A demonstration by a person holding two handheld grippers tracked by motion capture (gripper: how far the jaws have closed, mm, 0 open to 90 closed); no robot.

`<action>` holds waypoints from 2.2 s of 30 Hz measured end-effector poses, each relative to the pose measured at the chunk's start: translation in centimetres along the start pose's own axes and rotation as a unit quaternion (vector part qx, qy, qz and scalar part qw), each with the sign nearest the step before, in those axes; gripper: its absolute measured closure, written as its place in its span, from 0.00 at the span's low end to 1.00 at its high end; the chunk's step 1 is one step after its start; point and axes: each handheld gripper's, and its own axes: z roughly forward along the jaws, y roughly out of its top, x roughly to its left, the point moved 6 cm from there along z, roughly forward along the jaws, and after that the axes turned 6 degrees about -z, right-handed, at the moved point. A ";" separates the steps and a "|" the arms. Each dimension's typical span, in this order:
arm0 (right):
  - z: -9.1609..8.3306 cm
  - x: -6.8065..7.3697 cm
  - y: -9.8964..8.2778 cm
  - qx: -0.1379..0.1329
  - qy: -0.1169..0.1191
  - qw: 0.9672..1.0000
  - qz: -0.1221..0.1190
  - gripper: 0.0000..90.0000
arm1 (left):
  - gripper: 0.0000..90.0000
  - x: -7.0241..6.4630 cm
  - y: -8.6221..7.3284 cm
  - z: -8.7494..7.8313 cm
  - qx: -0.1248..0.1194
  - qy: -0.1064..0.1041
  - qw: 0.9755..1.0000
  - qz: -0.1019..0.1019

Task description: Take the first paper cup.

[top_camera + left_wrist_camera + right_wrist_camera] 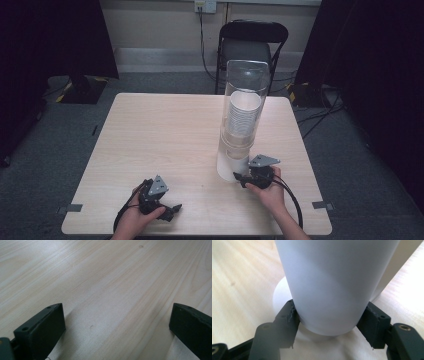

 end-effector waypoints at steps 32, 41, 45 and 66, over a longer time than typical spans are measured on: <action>0.7 7.4 2.3 -0.050 0.087 0.991 -0.084 0.41 | 0.18 -1.3 4.6 -2.9 -0.090 -0.040 0.993 -0.065; 1.1 8.6 2.4 -0.048 0.090 0.988 -0.115 0.41 | 0.19 -1.7 8.8 -4.5 -0.107 -0.044 0.990 -0.077; 1.1 9.1 2.5 -0.049 0.090 0.986 -0.132 0.41 | 0.25 -1.7 10.5 -4.7 -0.112 -0.051 0.989 -0.086; 0.8 10.6 3.4 -0.084 0.108 0.980 -0.145 0.41 | 0.88 -1.8 11.5 -2.1 -0.038 -0.038 0.992 -0.115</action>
